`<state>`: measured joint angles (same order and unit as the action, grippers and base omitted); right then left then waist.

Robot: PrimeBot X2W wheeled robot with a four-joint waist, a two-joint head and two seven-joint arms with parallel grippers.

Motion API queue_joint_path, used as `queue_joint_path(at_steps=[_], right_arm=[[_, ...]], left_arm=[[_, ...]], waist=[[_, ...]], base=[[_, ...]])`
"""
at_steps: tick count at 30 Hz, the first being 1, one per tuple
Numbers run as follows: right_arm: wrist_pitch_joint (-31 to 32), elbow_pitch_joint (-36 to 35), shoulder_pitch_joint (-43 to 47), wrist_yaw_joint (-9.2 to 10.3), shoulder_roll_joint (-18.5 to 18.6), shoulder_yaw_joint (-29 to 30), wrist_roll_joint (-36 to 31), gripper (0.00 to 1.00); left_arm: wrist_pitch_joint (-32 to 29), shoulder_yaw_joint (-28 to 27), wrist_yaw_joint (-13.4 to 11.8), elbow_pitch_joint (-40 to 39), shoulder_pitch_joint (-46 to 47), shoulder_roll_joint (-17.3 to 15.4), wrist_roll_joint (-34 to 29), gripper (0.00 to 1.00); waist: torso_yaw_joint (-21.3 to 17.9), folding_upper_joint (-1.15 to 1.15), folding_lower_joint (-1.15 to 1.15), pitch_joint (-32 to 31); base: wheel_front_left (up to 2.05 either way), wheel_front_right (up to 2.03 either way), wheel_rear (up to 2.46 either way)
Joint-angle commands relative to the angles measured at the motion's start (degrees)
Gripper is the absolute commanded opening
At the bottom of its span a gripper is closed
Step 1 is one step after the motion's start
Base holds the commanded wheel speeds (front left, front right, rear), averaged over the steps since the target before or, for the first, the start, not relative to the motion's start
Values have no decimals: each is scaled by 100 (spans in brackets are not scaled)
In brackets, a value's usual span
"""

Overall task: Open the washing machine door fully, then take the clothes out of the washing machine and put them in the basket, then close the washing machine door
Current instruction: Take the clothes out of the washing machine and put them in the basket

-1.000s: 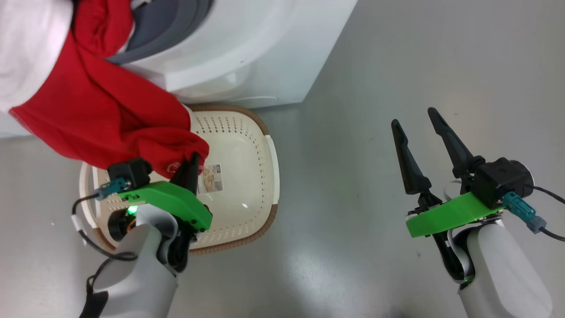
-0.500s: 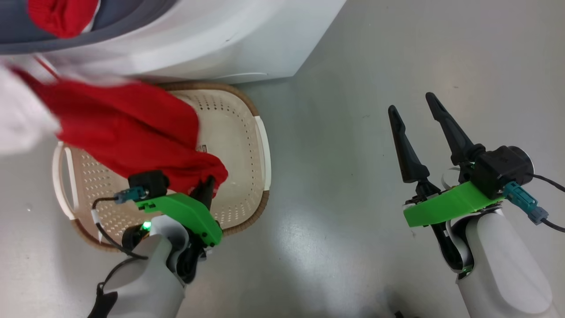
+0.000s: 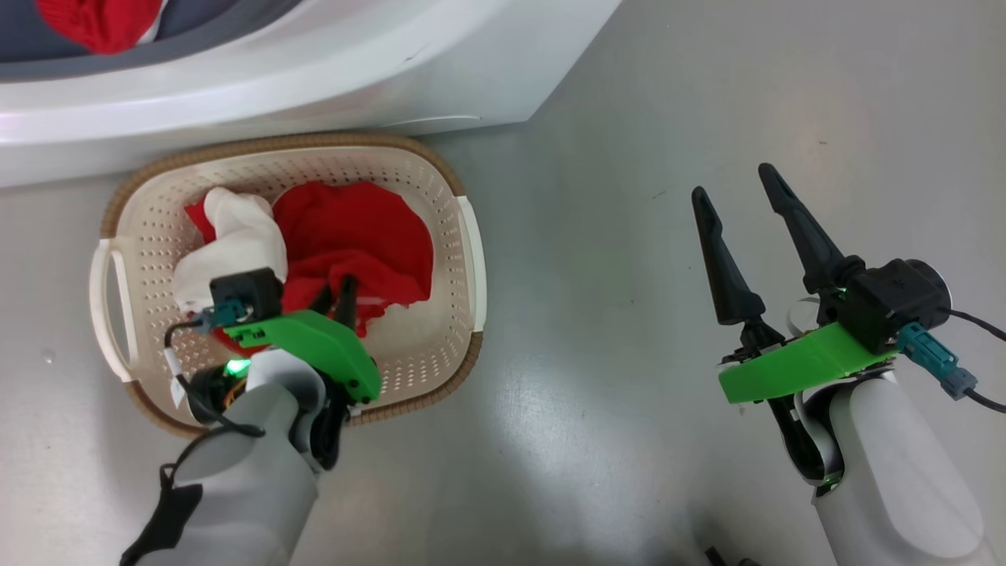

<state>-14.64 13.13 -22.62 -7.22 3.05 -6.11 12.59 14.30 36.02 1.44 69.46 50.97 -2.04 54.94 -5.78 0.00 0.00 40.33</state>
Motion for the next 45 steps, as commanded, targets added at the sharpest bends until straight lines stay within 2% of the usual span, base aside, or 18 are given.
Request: queue_joint_path(at_steps=[1, 2, 11, 19, 28, 35, 45], right_arm=[[-36, -114, 19, -26, -17, -102, 23, 100], [-36, -111, 13, -26, -17, -101, 30, 100], [-36, -39, 76, -26, -17, -96, 84, 100], [-36, 49, 248, -26, -17, -20, 29, 100], [-36, 140, 514, -26, -17, 74, -72, 100], [-36, 190, 695, -26, -11, 187, -112, 100], [-36, 222, 883, -26, 2, 368, -172, 100]], left_arm=[[66, -139, -36, -77, -38, -154, -77, 86], [67, -204, -75, -129, -50, -179, -137, 100], [69, -767, -213, -617, -471, -364, -743, 100], [69, -1536, -278, -1480, -1175, -472, -1428, 100], [70, -2475, -102, -2586, -2033, -391, -2171, 100], [70, -2908, -68, -3354, -2495, -315, -2847, 100], [70, -3353, 89, -4275, -2990, -222, -3318, 100]], waist=[[7, 0, 0, -14], [11, 0, 0, -32], [95, 0, 0, -414], [301, 0, 0, -988], [488, 0, 0, -1702], [541, 0, 0, -2205], [500, 0, 0, -2731]], base=[[0, 0, 0], [0, 0, 0], [0, 0, 0], [0, 0, 0], [0, 0, 0], [0, 0, 0], [0, 0, 0]])
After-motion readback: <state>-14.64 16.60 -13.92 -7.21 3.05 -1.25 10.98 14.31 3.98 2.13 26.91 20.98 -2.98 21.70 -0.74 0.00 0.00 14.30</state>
